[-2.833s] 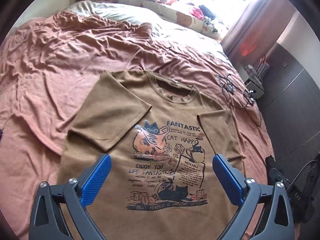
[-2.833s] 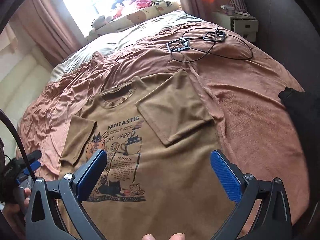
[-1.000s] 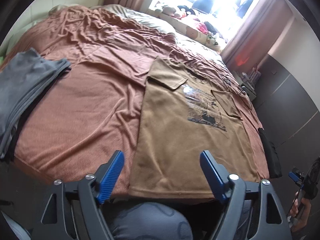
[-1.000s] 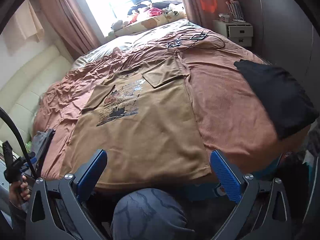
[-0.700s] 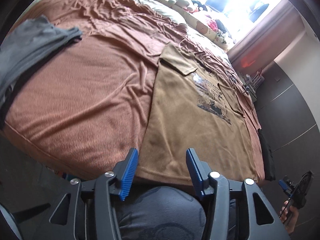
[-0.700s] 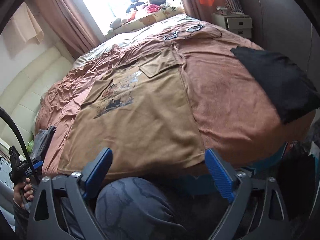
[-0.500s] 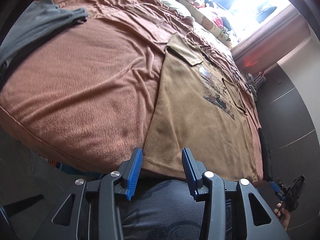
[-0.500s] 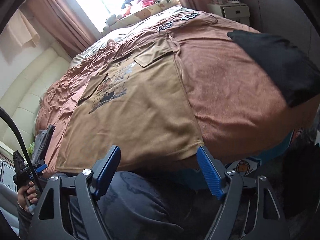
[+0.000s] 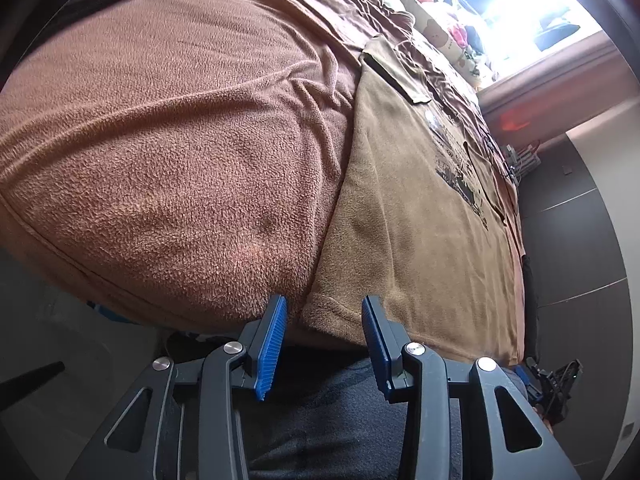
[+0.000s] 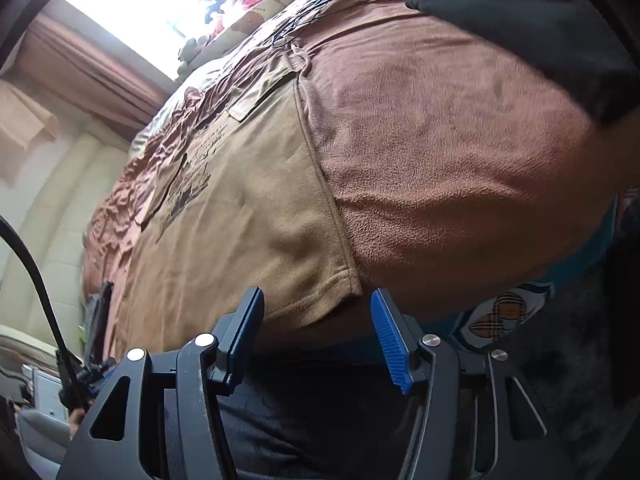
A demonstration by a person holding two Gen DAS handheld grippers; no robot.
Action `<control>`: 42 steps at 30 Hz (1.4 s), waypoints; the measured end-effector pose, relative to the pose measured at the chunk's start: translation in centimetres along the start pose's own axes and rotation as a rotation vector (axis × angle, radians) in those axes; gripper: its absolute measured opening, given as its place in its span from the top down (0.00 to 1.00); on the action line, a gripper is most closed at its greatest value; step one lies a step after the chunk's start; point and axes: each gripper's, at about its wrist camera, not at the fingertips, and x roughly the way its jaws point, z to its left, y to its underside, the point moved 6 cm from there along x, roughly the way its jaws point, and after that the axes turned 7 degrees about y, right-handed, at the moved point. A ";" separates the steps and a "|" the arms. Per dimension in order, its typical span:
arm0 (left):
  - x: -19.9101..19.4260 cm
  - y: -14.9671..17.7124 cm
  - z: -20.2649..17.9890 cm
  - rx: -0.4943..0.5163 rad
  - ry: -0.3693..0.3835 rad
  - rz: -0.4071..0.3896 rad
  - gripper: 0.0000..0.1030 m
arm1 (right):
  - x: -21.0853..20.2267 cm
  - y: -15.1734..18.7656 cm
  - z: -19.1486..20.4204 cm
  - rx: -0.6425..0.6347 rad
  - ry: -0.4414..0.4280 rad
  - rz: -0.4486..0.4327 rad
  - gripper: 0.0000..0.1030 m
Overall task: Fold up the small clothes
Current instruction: 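Close both grippers on the hem of the tan t-shirt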
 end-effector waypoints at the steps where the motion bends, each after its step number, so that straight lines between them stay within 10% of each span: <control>1: -0.1 -0.1 0.1 -0.005 0.006 -0.002 0.60 | 0.4 0.0 -0.3 0.012 -0.011 0.000 0.48; 13: -0.4 0.2 0.5 -0.069 0.063 -0.008 0.60 | 4.0 0.6 -0.5 0.117 -0.194 0.011 0.53; 22: -0.8 0.8 0.9 -0.134 0.121 -0.031 0.60 | 3.6 0.3 -1.6 0.148 -0.111 -0.041 0.96; 42: -0.6 0.1 0.5 -0.139 0.173 -0.111 0.60 | 0.3 -0.3 -2.2 0.199 -0.176 -0.125 0.98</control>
